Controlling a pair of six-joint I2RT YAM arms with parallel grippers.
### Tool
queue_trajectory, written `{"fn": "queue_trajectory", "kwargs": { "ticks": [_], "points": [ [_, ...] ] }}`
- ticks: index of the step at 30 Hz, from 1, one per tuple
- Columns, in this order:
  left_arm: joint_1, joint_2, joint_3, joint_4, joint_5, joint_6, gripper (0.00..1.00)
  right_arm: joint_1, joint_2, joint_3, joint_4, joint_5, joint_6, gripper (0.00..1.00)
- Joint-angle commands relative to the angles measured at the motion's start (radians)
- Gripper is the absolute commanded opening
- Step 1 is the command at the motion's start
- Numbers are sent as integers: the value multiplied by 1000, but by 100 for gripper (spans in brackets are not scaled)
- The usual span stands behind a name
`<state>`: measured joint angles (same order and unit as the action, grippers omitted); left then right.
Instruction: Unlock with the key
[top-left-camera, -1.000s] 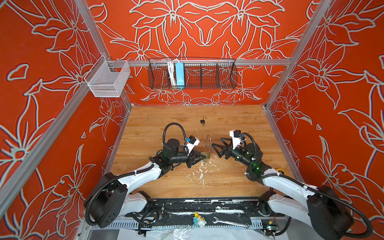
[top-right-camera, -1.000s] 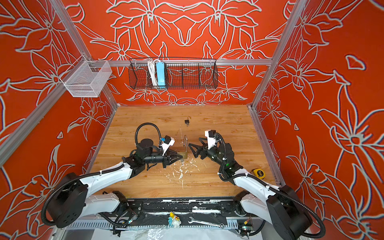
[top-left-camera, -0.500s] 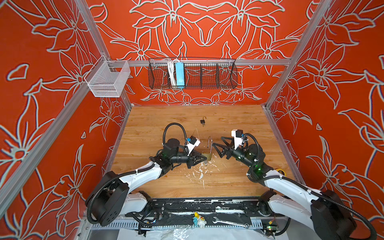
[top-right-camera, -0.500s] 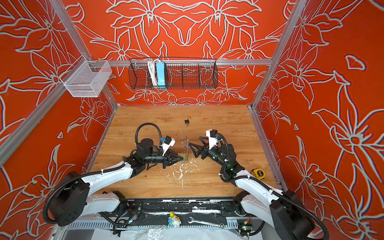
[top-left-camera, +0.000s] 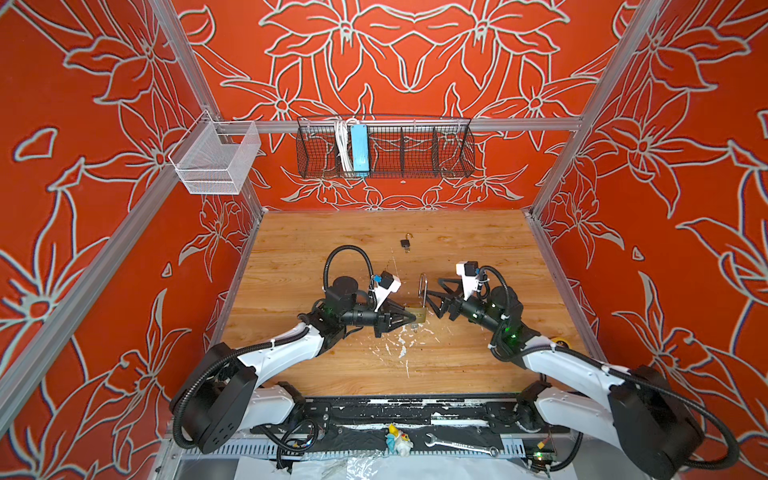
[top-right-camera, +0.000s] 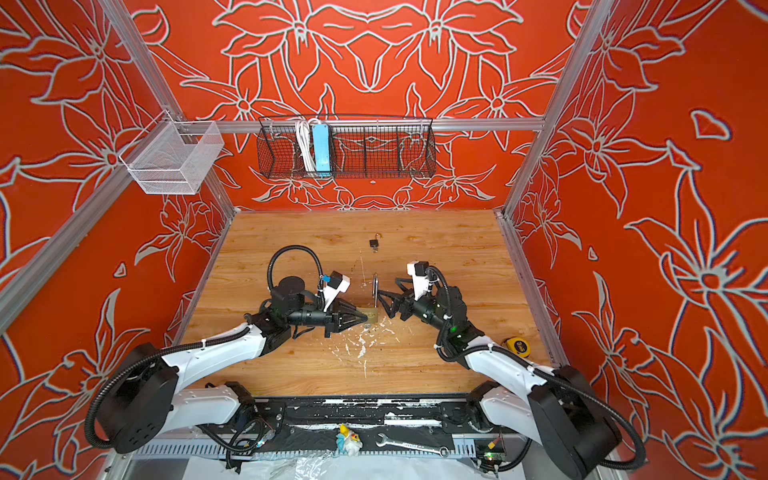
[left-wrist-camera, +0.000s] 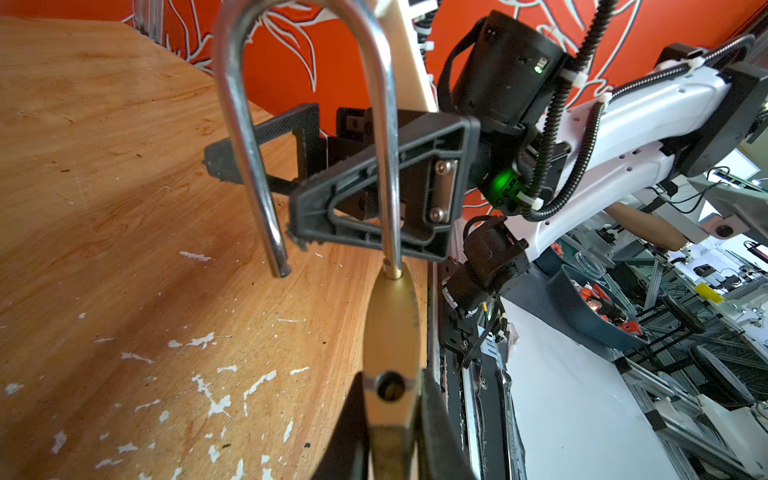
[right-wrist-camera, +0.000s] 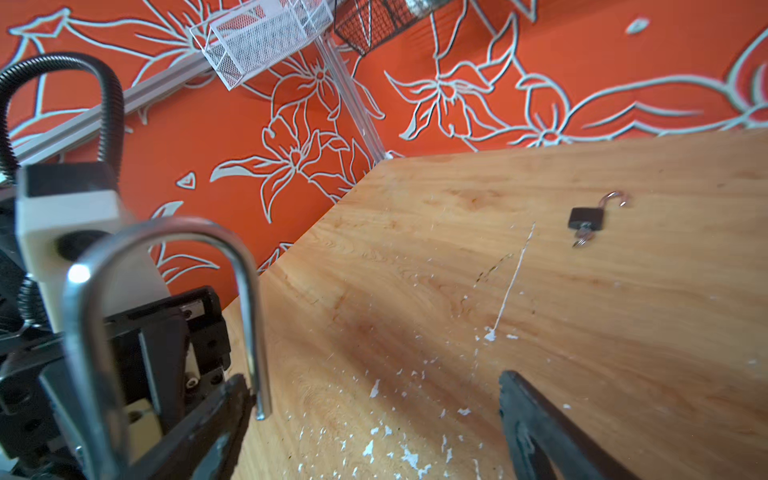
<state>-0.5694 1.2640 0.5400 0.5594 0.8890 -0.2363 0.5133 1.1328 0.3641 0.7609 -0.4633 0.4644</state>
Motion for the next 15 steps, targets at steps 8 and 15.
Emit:
{"fn": "queue_trajectory", "kwargs": {
  "ticks": [8,15],
  "points": [
    [-4,-9,28,64,43,20,0,1,-45,14,58,-59,9,95],
    [-25,15,54,57,103,21,0,2,-19,51,-20,43,11,94]
  ]
}}
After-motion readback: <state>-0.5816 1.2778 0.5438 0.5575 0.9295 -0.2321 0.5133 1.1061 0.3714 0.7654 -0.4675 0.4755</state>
